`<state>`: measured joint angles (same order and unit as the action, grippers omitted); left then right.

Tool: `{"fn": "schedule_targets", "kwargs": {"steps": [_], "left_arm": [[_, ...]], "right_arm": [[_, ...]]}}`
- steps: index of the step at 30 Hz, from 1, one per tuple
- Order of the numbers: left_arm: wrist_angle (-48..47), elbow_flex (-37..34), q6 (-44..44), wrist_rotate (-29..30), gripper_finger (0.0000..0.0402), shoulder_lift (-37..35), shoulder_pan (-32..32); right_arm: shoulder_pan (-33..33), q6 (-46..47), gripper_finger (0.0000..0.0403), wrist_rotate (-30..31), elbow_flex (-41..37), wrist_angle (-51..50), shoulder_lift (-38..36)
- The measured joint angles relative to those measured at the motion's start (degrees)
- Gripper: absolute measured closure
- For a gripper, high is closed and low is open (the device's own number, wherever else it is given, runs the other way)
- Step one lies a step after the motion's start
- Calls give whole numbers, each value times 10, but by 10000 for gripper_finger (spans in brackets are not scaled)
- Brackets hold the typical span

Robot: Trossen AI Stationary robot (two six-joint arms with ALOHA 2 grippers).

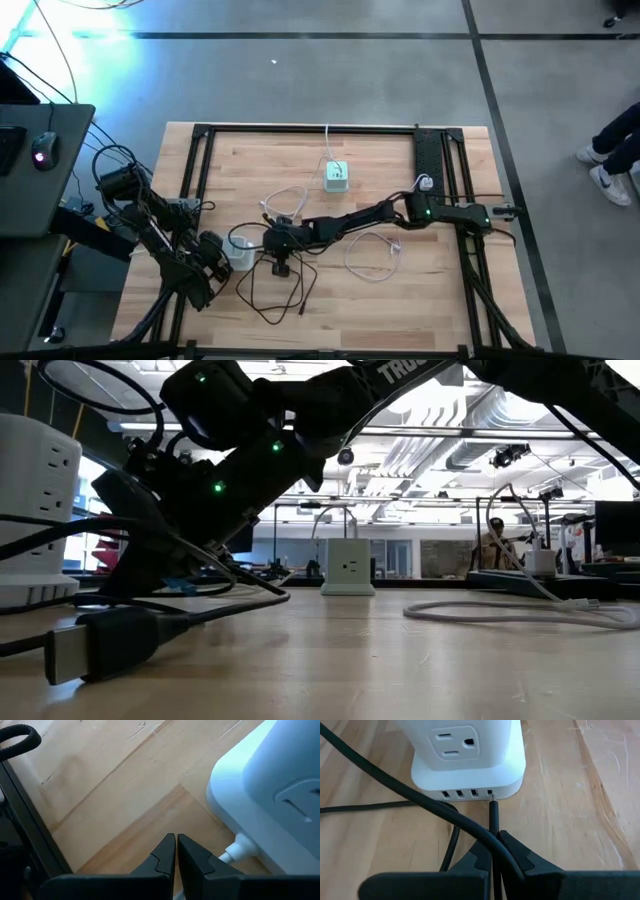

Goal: Insert USB
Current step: Insert the black USB cable into the left white outlet extension

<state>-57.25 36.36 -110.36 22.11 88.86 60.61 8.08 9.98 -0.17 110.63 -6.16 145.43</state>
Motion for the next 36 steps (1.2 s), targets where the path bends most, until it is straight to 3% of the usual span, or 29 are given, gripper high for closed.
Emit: {"fn": "schedule_targets", "kwargs": {"steps": [9,21,36], "left_arm": [[3,0,-6,-7,401,0,18],[4,0,-5,-1,401,0,16],[4,0,-4,4,401,0,17]], "right_arm": [[-10,71,403,-45,-145,225,-2],[-6,71,403,-43,-92,154,1],[-2,29,403,-31,-105,187,2]]}}
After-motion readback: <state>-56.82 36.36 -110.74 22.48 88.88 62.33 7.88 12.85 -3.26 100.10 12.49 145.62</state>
